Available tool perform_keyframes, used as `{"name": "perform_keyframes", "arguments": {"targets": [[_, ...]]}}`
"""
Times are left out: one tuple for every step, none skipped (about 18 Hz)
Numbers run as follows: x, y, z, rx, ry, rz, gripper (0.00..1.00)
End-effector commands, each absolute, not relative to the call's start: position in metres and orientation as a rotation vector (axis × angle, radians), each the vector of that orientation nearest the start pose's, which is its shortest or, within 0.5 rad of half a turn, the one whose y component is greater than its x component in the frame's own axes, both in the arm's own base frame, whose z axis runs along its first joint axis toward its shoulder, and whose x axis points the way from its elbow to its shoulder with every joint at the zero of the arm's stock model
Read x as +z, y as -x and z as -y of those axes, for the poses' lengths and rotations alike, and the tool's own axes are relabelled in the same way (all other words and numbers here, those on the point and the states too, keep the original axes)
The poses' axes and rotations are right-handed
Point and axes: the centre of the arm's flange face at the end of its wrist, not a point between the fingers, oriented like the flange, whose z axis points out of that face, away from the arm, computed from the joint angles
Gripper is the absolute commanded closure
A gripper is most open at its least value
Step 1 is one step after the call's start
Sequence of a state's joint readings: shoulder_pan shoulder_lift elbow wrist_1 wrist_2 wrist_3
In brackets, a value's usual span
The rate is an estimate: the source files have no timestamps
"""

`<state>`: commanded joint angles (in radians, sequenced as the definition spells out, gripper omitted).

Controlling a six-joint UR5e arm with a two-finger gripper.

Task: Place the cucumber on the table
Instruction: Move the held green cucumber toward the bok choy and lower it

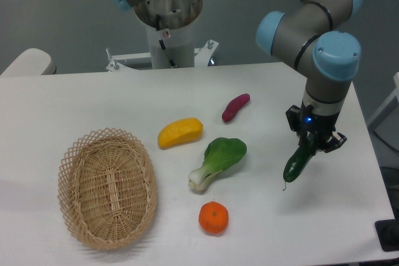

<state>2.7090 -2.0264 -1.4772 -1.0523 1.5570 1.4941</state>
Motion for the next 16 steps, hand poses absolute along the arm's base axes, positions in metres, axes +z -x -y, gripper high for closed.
{"name": "perform_keyframes", "arguments": {"targets": [[0.32, 0.549, -0.403, 0.224, 3.032, -0.547, 0.79], [0.318, 0.548, -0.404, 0.221, 3.033, -0.545, 0.79], [0.315, 0.549, -0.405, 0.213, 3.037, -0.54, 0.79], [0.316, 0.548, -0.409, 0.221, 3.033, -0.547, 0.79], [0.312, 0.546, -0.414, 0.223, 3.03, -0.556, 0.79], [0.308, 0.544, -0.416, 0.23, 3.027, -0.563, 0.79], [0.306, 0.543, -0.418, 0.241, 3.025, -0.565, 0.79], [0.303, 0.542, -0.418, 0.245, 3.025, -0.55, 0.79], [0.299, 0.54, -0.421, 0.24, 3.029, -0.525, 0.79], [0.296, 0.54, -0.421, 0.238, 3.033, -0.487, 0.79], [0.291, 0.539, -0.422, 0.228, 3.039, -0.455, 0.79], [0.286, 0.539, -0.423, 0.219, 3.043, -0.42, 0.79], [0.279, 0.537, -0.428, 0.209, 3.047, -0.399, 0.79], [0.274, 0.533, -0.435, 0.213, 3.046, -0.384, 0.79], [0.269, 0.532, -0.439, 0.213, 3.046, -0.368, 0.79], [0.262, 0.531, -0.443, 0.21, 3.048, -0.347, 0.79]]}}
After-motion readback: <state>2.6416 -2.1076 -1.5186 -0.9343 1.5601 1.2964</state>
